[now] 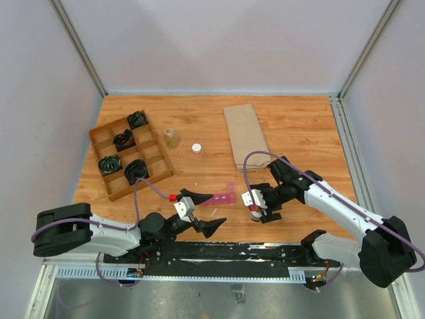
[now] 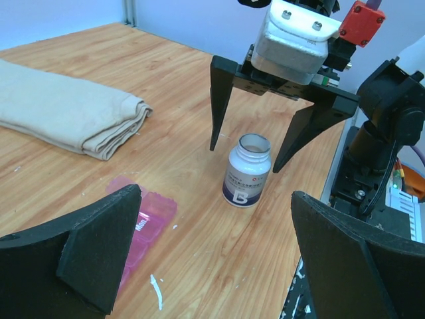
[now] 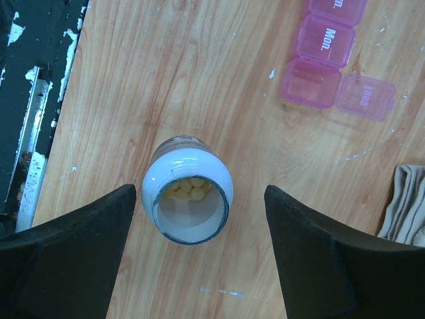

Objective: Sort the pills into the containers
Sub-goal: Pour the pill into the pill container.

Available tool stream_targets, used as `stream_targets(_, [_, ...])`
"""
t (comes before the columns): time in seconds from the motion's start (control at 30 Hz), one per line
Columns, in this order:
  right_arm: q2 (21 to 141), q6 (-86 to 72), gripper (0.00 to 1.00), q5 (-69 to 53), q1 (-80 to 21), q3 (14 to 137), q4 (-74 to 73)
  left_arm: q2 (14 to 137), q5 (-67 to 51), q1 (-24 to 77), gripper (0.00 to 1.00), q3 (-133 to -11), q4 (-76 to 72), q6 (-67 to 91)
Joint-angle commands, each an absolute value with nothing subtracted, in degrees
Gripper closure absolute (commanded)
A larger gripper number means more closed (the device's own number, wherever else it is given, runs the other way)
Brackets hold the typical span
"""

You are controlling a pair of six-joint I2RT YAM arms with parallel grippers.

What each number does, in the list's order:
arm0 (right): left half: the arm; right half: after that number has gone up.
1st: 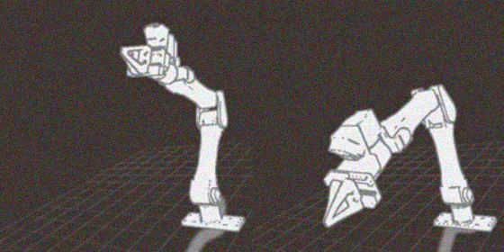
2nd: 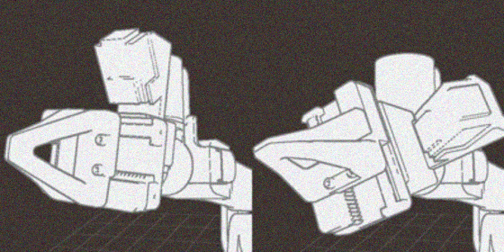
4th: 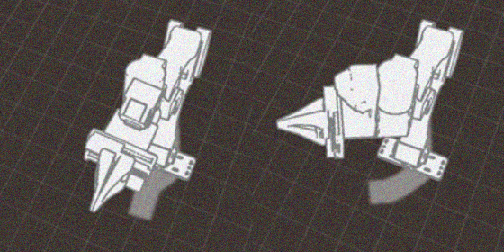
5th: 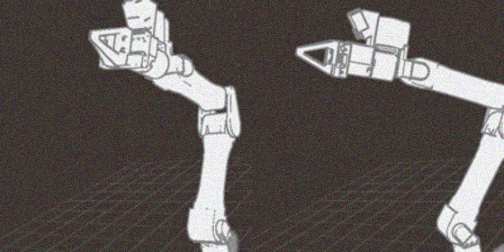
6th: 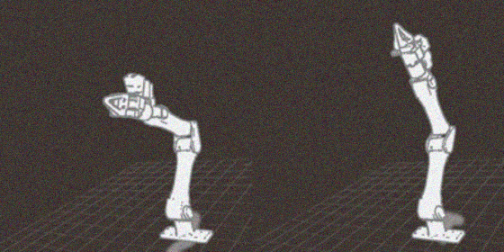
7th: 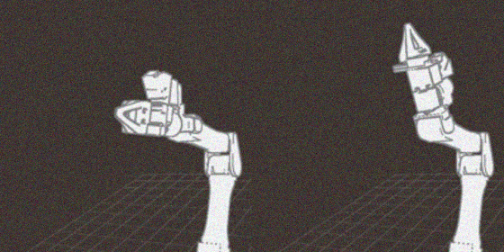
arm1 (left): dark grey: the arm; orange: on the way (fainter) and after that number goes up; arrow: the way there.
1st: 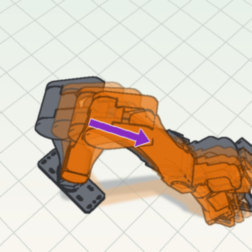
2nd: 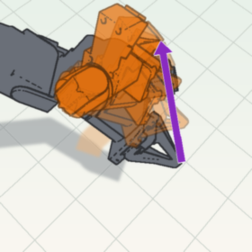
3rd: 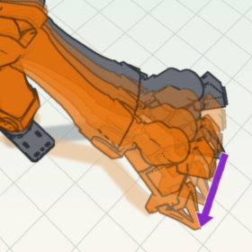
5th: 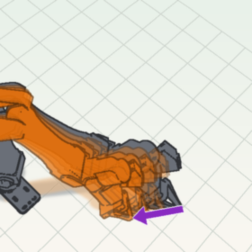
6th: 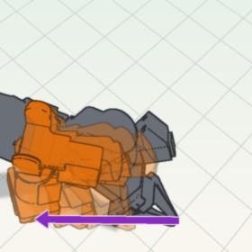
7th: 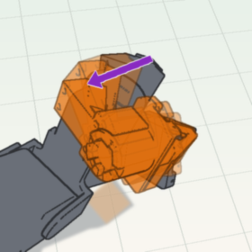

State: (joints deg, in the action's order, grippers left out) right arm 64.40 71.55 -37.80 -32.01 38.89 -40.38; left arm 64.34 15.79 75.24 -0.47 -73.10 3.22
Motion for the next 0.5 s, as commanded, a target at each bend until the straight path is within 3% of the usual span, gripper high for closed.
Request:
stream_targets(0.0, [64.92, 69.7, 0.22, -36.58, -33.4, 39.2, -40.19, 64.44, 15.66, 75.76, 0.01, 3.79, -73.61, 2.91])
stream_targets(0.37, [67.03, 68.56, 0.36, -35.82, -34.71, 40.38, -41.04, 63.53, 15.02, 75.75, 0.01, 4.95, -76.76, 3.2])
stream_targets(0.47, [67.04, 67.93, 0.44, -36.05, -34.73, 41.05, -41.53, 62.17, 14.24, 75.76, 0.01, 7.14, -81.38, 3.44])
